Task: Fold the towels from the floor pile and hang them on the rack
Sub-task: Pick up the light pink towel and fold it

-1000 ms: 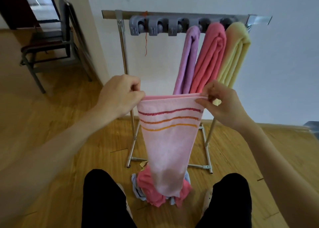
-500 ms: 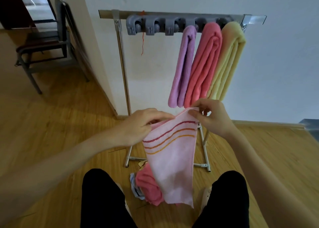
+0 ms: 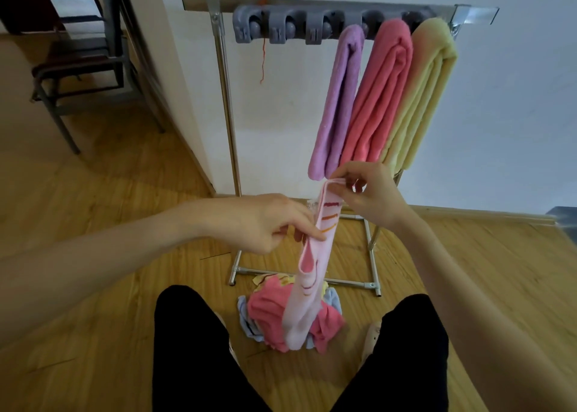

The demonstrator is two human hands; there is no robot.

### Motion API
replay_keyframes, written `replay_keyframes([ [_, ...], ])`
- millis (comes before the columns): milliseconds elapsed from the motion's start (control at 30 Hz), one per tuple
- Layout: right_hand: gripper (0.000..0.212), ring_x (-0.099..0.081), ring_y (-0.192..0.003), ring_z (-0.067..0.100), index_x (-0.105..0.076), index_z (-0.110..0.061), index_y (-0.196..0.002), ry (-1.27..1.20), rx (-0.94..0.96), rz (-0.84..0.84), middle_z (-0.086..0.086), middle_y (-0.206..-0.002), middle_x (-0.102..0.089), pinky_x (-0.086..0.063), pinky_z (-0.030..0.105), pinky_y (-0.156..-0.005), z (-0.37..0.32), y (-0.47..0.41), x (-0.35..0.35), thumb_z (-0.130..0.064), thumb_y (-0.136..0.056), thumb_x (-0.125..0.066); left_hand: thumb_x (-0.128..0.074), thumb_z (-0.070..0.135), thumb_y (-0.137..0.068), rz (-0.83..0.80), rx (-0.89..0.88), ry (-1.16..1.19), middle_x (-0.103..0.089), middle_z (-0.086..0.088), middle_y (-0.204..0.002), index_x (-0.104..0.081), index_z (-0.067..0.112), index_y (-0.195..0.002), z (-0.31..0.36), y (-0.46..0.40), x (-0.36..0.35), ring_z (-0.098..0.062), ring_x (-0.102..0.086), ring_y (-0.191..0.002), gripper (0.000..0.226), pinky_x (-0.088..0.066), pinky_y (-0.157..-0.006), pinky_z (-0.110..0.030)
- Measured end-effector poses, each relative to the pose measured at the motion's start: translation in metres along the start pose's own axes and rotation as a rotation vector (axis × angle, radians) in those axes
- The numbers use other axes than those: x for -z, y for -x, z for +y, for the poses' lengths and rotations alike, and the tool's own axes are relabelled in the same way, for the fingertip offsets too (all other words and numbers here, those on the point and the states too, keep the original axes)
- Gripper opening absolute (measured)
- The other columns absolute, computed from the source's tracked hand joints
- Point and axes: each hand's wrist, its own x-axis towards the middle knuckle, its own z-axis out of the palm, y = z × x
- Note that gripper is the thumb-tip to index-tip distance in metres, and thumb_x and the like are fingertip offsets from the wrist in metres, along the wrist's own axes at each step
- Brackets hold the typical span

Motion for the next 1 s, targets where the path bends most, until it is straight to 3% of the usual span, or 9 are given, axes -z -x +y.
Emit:
replay_keyframes([
  [100, 0.002, -0.053, -0.060, 0.010, -0.070, -0.005, -0.083, -0.011, 0.004, 0.013, 0.007, -0.070, -0.066, -0.040, 0.018, -0.056, 0.001, 0.001, -0.003, -0.005, -0.083, -0.068, -0.066, 0.006, -0.083, 0.196, -0.129, -0.159, -0.067, -0.002, -0.101, -0.072, 0.014, -0.109, -0.002, -0.006, -0.007, -0.014, -0.056, -0.090, 0.028, -0.042, -0.077, -0.024],
  [200, 0.003, -0.052, -0.060, 0.005, -0.070, -0.006, -0.085, -0.022, -0.019, 0.018, 0.005, -0.070, -0.066, -0.041, 0.018, -0.056, 0.004, 0.002, -0.002, -0.007, -0.083, -0.068, -0.071, 0.017, -0.083, 0.402, -0.270, -0.408, -0.060, -0.001, -0.089, -0.072, 0.013, -0.086, -0.007, -0.007, -0.014, -0.014, -0.049, -0.084, 0.005, -0.040, -0.071, -0.029],
  [333, 0.001, -0.053, -0.058, 0.003, -0.070, -0.007, -0.083, -0.023, -0.057, 0.069, -0.010, -0.065, -0.061, -0.040, 0.012, -0.057, 0.007, 0.003, 0.001, -0.007, -0.082, -0.070, -0.057, 0.005, -0.091, 0.426, -0.402, -0.530, -0.063, -0.006, -0.093, -0.059, 0.010, -0.084, -0.011, -0.013, -0.017, -0.025, -0.057, -0.087, 0.009, -0.046, -0.085, -0.038],
  [433, 0.002, -0.051, -0.053, 0.001, -0.072, -0.005, -0.082, -0.044, -0.092, 0.144, -0.014, -0.060, -0.057, -0.038, 0.009, -0.055, 0.008, 0.003, 0.001, -0.007, -0.080, -0.072, -0.055, 0.006, -0.091, 0.479, -0.306, -0.541, -0.063, 0.001, -0.084, -0.057, 0.014, -0.090, -0.022, -0.018, -0.017, -0.022, -0.057, -0.078, 0.008, -0.041, -0.089, -0.036],
  [600, 0.006, -0.056, -0.053, 0.000, -0.072, -0.008, -0.081, -0.093, -0.118, 0.129, -0.007, -0.060, -0.063, -0.045, 0.015, -0.055, -0.001, 0.006, 0.001, -0.010, -0.077, -0.076, -0.042, 0.034, -0.094, 0.670, -0.139, -0.395, -0.063, 0.003, -0.078, -0.060, 0.017, -0.091, -0.030, -0.025, -0.014, -0.018, -0.056, -0.071, 0.025, -0.035, -0.078, -0.034],
  [733, 0.009, -0.070, -0.062, 0.022, -0.073, -0.004, -0.083, -0.247, -0.163, 0.105, 0.008, -0.069, -0.071, -0.059, 0.034, -0.061, -0.005, 0.007, 0.005, -0.010, -0.077, -0.077, -0.042, 0.037, -0.096, 0.781, -0.135, -0.327, -0.065, 0.003, -0.078, -0.056, 0.025, -0.103, -0.026, -0.032, -0.019, -0.016, -0.057, -0.072, 0.020, -0.034, -0.076, -0.035],
  [933, 0.014, -0.070, -0.063, 0.019, -0.073, 0.000, -0.086, -0.292, -0.144, 0.037, 0.011, -0.071, -0.072, -0.054, 0.021, -0.058, -0.006, 0.012, 0.007, -0.010, -0.078, -0.077, -0.043, 0.034, -0.096, 0.812, -0.132, -0.426, -0.068, -0.002, -0.082, -0.067, 0.014, -0.105, -0.022, -0.038, -0.025, -0.020, -0.061, -0.072, 0.032, -0.034, -0.068, -0.027],
  [1000, 0.011, -0.071, -0.066, 0.020, -0.073, -0.002, -0.086, -0.312, -0.142, 0.030, 0.010, -0.072, -0.072, -0.056, 0.024, -0.060, -0.005, 0.013, 0.007, -0.010, -0.079, -0.075, -0.041, 0.035, -0.098, 0.820, -0.129, -0.498, -0.068, -0.004, -0.081, -0.069, 0.012, -0.104, -0.021, -0.039, -0.028, -0.021, -0.061, -0.070, 0.037, -0.037, -0.062, -0.025],
])
